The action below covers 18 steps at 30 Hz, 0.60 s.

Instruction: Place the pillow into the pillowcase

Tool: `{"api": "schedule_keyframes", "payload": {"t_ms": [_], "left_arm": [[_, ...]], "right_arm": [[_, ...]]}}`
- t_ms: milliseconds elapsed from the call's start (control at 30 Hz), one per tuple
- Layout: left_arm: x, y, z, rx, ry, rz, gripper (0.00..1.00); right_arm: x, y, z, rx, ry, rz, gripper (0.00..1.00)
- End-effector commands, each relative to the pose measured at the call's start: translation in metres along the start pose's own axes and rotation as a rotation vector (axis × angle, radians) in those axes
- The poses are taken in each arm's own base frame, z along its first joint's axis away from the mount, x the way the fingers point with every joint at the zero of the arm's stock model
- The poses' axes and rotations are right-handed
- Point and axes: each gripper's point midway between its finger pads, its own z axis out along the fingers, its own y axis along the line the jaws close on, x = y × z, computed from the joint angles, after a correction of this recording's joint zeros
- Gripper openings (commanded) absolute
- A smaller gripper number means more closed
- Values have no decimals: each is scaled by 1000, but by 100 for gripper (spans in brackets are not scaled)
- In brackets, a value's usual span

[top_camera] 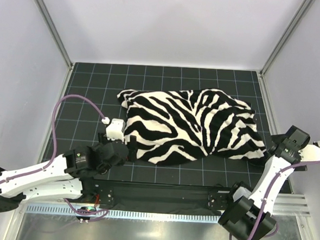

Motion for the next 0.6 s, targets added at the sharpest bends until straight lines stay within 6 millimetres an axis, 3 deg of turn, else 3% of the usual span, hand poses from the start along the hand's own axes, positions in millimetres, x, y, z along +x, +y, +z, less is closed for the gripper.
{"api": "schedule_keyframes", "payload": {"t_ms": [0, 100, 133, 233, 367, 467, 500, 567], "left_arm": [[-12, -4, 2, -12, -37, -31, 100], [-20, -1, 0, -35, -61, -30, 100], [-24, 0, -1, -41, -75, -32, 100], [-45, 5, -8, -65, -142, -29, 100], [-71, 20, -16, -134, -251, -38, 100], [-79, 27, -19, -136, -320, -100, 100], [-69, 31, -14, -140, -318, -93, 100], [-72, 32, -16, -95, -364, -156, 100]], "right_arm": [[-19, 23, -21, -117, -48, 60, 100], [-16, 63, -47, -415, -43, -101, 100], [4, 97, -72, -682, 28, -179, 100], [35, 125, -115, -1042, 95, -277, 100], [84, 138, -143, -1211, 203, -447, 100], [114, 133, -146, -1252, 270, -572, 100], [126, 127, -147, -1294, 271, -590, 100], [137, 119, -150, -1352, 267, -578, 100]]}}
